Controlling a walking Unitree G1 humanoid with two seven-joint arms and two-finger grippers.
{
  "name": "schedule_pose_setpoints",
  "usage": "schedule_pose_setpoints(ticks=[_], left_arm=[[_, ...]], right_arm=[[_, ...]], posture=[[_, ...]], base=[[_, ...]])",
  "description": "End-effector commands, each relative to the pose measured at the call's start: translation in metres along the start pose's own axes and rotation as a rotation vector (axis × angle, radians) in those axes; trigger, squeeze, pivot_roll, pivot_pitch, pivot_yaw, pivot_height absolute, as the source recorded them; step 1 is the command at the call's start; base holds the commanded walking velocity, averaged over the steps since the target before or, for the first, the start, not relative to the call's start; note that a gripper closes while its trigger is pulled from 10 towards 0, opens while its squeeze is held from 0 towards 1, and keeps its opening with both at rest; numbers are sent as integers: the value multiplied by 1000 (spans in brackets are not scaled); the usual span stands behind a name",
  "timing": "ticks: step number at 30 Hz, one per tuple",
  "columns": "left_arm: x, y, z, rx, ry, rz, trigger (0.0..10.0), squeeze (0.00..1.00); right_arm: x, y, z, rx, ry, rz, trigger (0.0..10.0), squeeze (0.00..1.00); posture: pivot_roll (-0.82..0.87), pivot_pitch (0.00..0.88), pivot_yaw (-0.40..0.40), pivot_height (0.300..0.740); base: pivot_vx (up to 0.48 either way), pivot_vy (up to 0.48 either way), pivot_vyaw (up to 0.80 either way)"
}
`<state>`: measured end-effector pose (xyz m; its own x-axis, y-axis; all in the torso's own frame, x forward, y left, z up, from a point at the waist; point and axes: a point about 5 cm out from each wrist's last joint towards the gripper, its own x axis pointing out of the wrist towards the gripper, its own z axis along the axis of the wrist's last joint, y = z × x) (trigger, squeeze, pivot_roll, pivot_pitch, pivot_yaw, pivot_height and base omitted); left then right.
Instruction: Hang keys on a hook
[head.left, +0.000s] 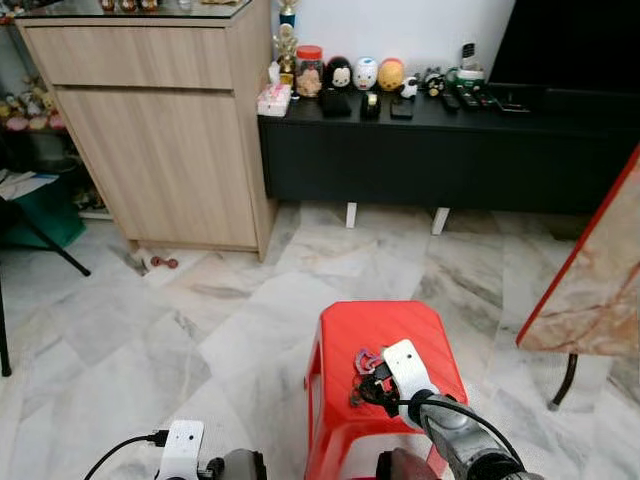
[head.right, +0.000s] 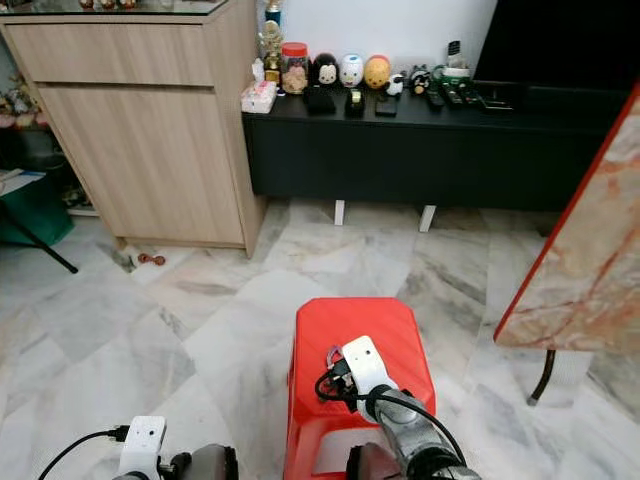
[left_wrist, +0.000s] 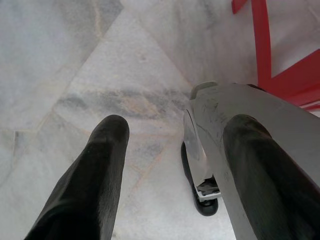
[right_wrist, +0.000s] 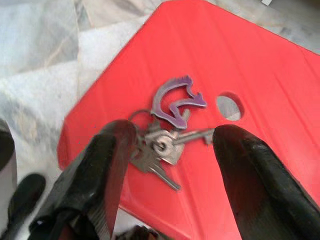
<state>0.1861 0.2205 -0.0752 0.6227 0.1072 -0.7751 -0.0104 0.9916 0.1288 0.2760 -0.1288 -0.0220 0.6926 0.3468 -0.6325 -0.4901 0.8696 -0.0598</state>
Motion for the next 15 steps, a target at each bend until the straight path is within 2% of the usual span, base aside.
schedule_pose_setpoints(ticks=[1,4,7,8,15], left_arm=[[-3,-6,-19,34,80,-18,10000,0],[-3,-6,-19,34,76,-20,10000,0],[-3,-7,-18,41,73,-23,10000,0],[-3,-7,-19,43,72,-25,10000,0],[-5,-7,-23,59,63,-30,10000,0]], right_arm=[[1,-6,11,-38,-6,4,10000,0],[2,-8,21,-47,-22,30,10000,0],[3,-8,27,-96,-18,64,10000,0],[4,-8,29,-149,-11,77,10000,0],[5,-13,46,-168,-46,93,10000,0]], posture=[[80,21,-59,612],[84,31,-59,612],[87,38,-60,612],[91,43,-61,612],[107,83,-67,612]], base=[[0,0,0],[0,0,0],[0,0,0],[0,0,0],[0,0,0]])
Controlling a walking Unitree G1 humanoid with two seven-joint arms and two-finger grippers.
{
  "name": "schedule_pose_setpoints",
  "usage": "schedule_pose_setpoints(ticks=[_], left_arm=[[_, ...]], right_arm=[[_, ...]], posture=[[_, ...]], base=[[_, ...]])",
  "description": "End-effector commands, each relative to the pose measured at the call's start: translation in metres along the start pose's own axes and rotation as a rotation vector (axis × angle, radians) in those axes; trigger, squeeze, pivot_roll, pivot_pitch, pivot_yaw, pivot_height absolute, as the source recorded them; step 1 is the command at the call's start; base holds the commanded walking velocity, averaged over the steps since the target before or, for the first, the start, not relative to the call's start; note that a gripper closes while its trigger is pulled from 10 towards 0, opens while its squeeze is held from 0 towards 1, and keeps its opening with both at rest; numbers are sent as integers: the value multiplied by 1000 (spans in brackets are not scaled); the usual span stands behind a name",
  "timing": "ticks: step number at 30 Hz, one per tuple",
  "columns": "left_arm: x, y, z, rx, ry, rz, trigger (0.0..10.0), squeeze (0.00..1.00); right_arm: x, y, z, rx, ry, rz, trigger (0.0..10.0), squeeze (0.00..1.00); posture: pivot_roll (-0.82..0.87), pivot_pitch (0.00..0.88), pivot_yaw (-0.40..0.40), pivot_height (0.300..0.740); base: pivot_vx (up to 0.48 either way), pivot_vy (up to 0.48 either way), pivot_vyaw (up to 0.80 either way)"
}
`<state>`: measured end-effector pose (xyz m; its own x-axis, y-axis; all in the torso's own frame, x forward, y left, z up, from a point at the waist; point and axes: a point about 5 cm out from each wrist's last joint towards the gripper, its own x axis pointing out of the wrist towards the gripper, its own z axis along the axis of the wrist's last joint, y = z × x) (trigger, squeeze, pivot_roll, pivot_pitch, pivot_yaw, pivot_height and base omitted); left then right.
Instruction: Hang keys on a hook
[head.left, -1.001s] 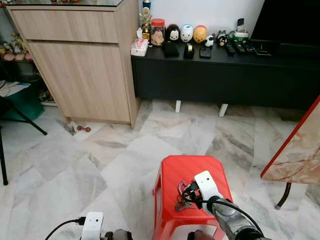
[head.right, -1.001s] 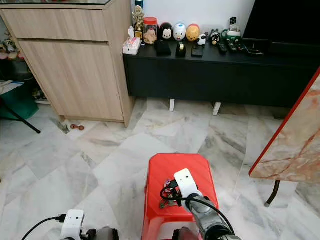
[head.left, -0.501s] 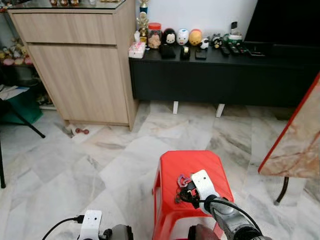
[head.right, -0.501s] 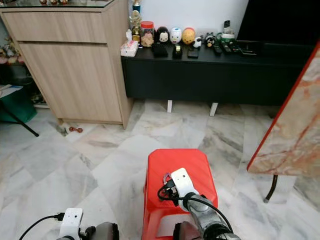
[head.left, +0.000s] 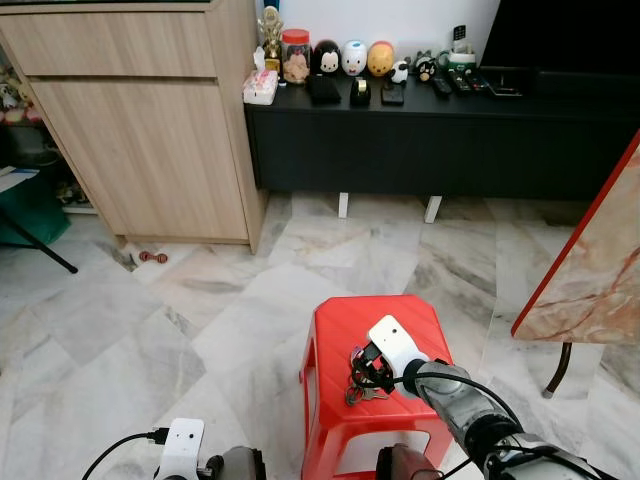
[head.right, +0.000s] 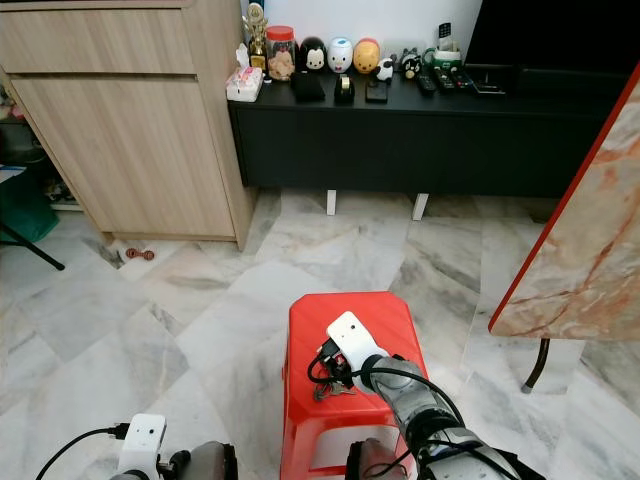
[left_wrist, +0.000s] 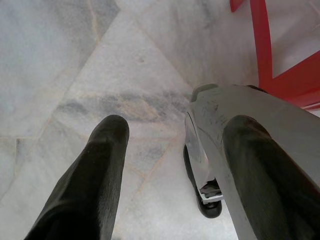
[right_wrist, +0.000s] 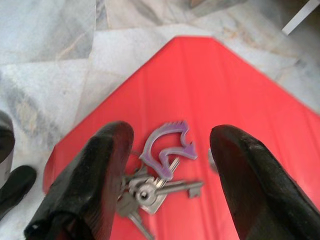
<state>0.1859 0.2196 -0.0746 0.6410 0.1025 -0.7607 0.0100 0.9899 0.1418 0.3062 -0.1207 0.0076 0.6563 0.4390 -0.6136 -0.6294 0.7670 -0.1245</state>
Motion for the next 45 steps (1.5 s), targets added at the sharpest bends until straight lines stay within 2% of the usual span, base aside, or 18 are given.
schedule_pose_setpoints(ticks=[1,4,7,11,20,24,33,41,45], left_arm=[[-5,-7,-24,37,85,-29,10000,0],[-7,-6,-29,40,83,-30,10000,0],[-9,-6,-33,41,85,-29,10000,0],[-12,-3,-40,43,85,-26,10000,0],[-18,0,-49,44,72,-20,10000,0],[-19,1,-50,45,59,-18,10000,0],[-19,0,-48,44,35,-15,10000,0],[-22,-2,-54,42,39,-16,10000,0],[-23,-2,-55,39,44,-17,10000,0]], right_arm=[[-1,-7,7,3,-23,-25,10000,0],[0,-11,13,52,-54,-85,10000,0],[2,-7,15,74,-63,-76,10000,0],[5,6,10,60,-40,-1,10000,0],[6,13,5,47,7,59,10000,0],[7,20,-1,-10,61,111,10000,0],[5,19,-7,-61,100,128,10000,0],[4,15,-9,-62,103,103,10000,0],[4,11,-3,-49,66,67,10000,0]], posture=[[108,97,-67,612],[112,130,-66,612],[116,153,-67,612],[136,190,-69,612],[161,232,-77,612],[170,240,-79,612],[179,265,-85,612],[176,281,-87,612],[175,290,-87,612]], base=[[0,0,0],[0,0,0],[0,0,0],[0,0,0],[0,0,0],[0,0,0],[0,0,0],[0,0,0],[0,0,0]])
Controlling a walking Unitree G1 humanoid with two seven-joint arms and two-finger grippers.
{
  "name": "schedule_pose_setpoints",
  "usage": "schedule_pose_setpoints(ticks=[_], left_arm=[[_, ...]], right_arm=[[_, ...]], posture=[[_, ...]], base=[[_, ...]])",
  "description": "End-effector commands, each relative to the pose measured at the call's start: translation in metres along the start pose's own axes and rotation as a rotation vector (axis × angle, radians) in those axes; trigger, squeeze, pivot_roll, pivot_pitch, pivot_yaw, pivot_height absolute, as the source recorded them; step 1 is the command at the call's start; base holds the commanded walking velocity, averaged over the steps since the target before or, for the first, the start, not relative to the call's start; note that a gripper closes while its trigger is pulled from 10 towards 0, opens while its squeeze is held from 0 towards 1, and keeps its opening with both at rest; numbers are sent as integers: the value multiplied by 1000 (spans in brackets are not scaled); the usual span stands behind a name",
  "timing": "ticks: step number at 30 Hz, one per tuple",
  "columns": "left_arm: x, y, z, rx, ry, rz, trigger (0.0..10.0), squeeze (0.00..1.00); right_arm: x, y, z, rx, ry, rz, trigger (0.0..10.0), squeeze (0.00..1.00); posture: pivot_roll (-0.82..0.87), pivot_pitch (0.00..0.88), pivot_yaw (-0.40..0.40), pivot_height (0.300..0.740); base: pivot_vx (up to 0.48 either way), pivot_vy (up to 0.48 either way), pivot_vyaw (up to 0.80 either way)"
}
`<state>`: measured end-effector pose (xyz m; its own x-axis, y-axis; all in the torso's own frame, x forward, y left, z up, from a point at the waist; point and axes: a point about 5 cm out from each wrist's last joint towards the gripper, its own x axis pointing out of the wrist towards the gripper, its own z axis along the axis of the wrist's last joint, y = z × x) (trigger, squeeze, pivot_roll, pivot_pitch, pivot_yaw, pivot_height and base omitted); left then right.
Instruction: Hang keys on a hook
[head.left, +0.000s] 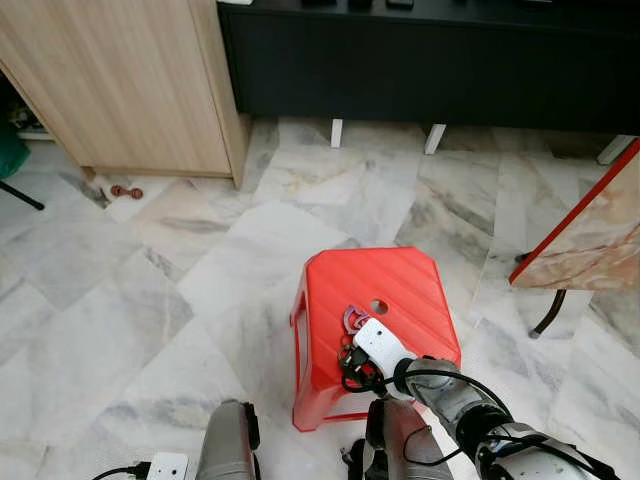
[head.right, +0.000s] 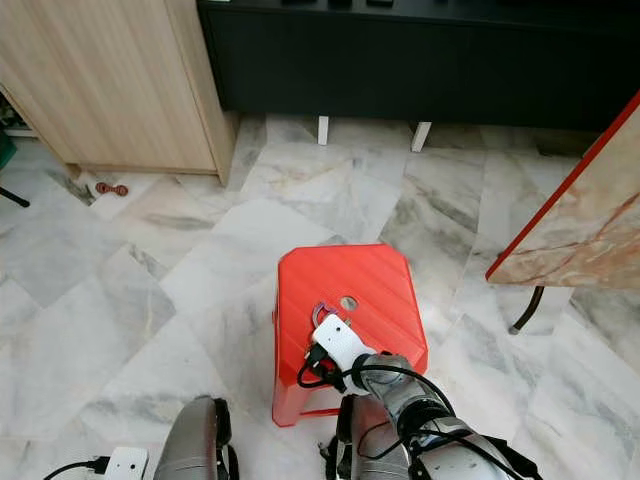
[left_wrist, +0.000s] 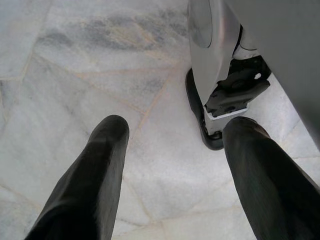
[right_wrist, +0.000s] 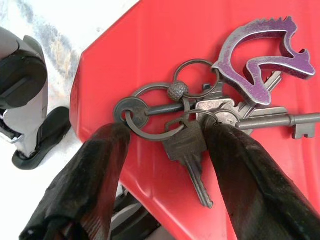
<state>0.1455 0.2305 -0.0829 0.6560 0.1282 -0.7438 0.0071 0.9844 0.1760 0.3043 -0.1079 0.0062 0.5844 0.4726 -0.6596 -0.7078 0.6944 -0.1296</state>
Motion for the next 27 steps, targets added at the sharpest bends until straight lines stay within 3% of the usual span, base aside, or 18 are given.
schedule_pose_setpoints(ticks=[1,10,11,12,13,14,15,27], left_arm=[[-6,-12,-18,19,63,-47,10000,0],[-5,-13,-16,17,63,-45,10000,0],[-5,-13,-16,16,63,-46,10000,0],[-5,-13,-16,16,64,-47,10000,0],[-5,-13,-16,16,64,-47,10000,0],[-5,-13,-16,16,64,-47,10000,0],[-5,-13,-16,16,65,-48,10000,0],[-4,-14,-16,33,73,-53,10000,0]], right_arm=[[-1,0,-6,27,14,-14,10000,0],[-1,-2,-7,22,22,-31,10000,0],[-2,-2,-8,22,26,-34,4902,0],[-2,-2,-8,22,27,-34,4902,0],[-2,-2,-9,23,28,-33,2902,0],[-2,-1,-9,24,28,-33,2902,0],[-2,-1,-10,25,29,-32,0,0],[-1,1,-11,33,35,-23,0,0]], posture=[[175,290,-87,612],[172,292,-91,612],[172,292,-91,612],[171,292,-91,612],[170,293,-91,612],[170,293,-91,612],[170,293,-91,612],[169,298,-90,612]], base=[[0,0,0],[0,0,0],[0,0,0],[0,0,0],[0,0,0],[0,0,0],[0,0,0],[0,0,0]])
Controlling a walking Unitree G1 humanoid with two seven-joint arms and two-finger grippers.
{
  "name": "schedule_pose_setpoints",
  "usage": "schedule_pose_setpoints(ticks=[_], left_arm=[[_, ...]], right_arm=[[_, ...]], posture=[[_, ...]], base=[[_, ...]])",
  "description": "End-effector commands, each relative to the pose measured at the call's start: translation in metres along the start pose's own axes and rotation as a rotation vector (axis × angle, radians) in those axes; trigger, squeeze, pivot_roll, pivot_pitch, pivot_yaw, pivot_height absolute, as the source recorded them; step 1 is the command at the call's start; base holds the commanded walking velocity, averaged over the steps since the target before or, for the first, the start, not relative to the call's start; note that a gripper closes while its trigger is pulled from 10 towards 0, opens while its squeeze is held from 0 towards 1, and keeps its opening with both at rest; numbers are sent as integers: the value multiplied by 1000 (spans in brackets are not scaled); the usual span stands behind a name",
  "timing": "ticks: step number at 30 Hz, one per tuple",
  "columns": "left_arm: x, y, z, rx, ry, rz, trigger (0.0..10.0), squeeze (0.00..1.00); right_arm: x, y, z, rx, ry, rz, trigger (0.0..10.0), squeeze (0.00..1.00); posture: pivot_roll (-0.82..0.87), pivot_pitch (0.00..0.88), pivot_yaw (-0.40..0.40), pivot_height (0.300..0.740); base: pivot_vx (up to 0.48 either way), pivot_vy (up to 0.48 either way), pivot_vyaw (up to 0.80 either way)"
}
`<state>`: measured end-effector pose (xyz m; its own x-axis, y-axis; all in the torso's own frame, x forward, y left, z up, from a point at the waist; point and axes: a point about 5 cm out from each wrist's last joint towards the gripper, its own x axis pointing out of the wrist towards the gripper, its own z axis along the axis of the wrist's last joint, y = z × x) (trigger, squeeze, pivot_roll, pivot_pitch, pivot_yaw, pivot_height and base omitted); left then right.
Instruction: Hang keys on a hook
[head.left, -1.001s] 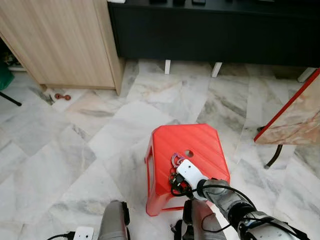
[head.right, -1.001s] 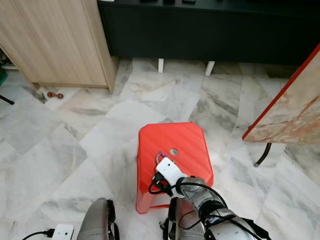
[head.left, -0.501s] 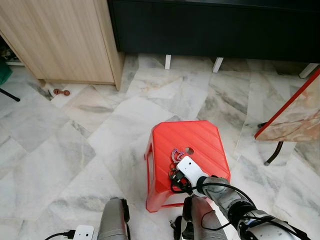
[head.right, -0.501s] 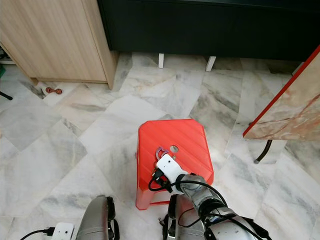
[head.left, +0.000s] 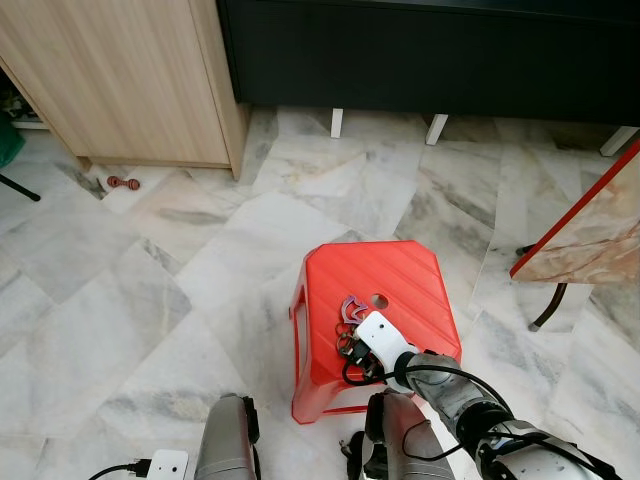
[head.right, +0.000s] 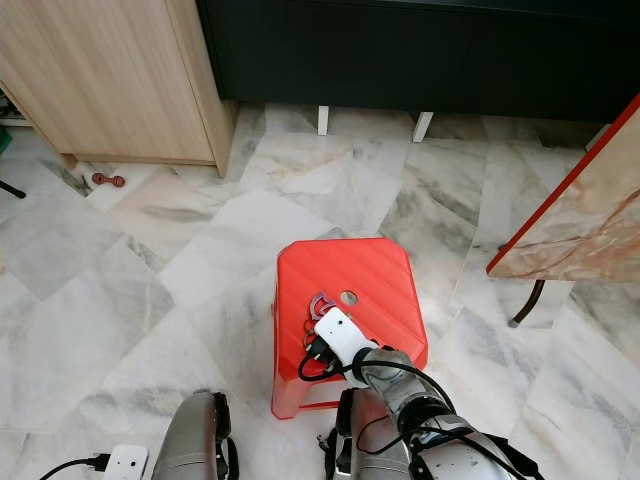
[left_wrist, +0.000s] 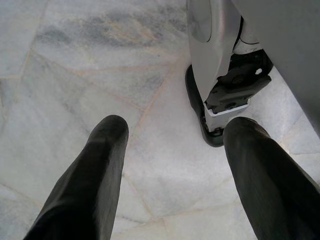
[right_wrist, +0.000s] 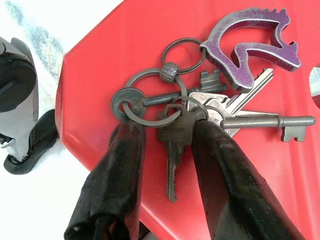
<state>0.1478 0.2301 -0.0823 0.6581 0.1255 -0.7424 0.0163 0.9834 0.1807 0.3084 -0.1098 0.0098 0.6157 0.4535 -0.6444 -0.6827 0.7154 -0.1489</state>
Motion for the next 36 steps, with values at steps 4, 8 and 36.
schedule_pose_setpoints(ticks=[4,8,36], left_arm=[[-5,-14,-19,26,79,-52,10000,0],[-5,-15,-19,28,82,-53,10000,0],[4,-17,-4,26,85,-47,10000,0]], right_arm=[[0,6,-14,28,47,13,0,0],[0,6,-14,27,46,12,0,0],[-8,-22,4,146,-98,-167,0,0]], posture=[[168,289,-90,612],[168,281,-91,612],[148,176,-101,612]], base=[[0,0,0],[0,0,0],[0,0,0]])
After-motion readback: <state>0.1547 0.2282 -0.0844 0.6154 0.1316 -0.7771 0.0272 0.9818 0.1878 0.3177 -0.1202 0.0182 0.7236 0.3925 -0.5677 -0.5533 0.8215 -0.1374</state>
